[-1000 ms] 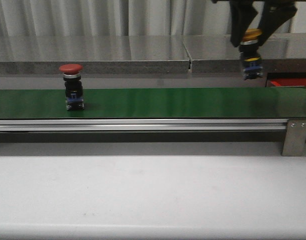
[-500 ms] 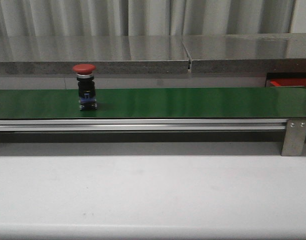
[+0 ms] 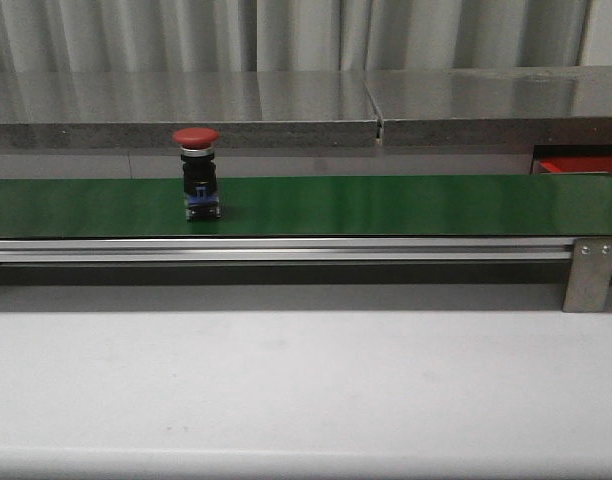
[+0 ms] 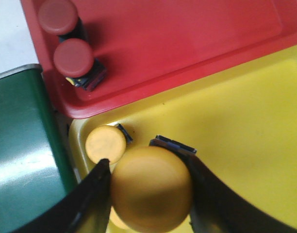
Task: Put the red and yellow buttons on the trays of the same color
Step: 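Carry the yellow button into the yellow tray and open the right gripper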
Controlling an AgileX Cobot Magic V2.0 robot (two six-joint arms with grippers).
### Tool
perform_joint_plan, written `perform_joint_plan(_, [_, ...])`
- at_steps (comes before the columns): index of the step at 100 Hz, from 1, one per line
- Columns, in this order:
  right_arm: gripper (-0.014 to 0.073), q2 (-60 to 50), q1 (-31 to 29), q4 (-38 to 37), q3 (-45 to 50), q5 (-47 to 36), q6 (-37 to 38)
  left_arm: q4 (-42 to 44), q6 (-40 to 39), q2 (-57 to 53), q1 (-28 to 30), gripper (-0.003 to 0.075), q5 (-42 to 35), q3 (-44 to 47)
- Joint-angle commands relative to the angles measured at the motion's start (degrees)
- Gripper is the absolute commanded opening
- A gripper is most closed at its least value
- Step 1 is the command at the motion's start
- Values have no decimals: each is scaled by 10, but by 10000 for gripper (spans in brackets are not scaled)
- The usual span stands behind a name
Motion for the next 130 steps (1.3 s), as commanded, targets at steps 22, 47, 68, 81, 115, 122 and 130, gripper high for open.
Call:
perform_joint_plan(22, [186, -29, -53, 50, 76, -132, -4, -8, -1, 1, -3, -20, -34, -12])
perform_joint_plan(47, [186, -9, -59, 71, 97, -177, -5, -8, -1, 1, -3, -20, -34, -12])
perform_joint_plan(68, [186, 20, -59, 86, 97, -214, -5, -8, -1, 1, -3, -20, -34, -12])
perform_joint_plan(81, [186, 33, -61, 94, 97, -240, -5, -8, -1, 1, -3, -20, -35, -12])
perform_joint_plan(115, [186, 77, -65, 118, 97, -277, -5, -8, -1, 1, -3, -20, -35, -12])
perform_joint_plan(122, [186, 81, -65, 121, 97, -282, -5, -8, -1, 1, -3, -20, -35, -12])
perform_joint_plan(130, [186, 90, -65, 125, 97, -285, -5, -8, -1, 1, -3, -20, -35, -12])
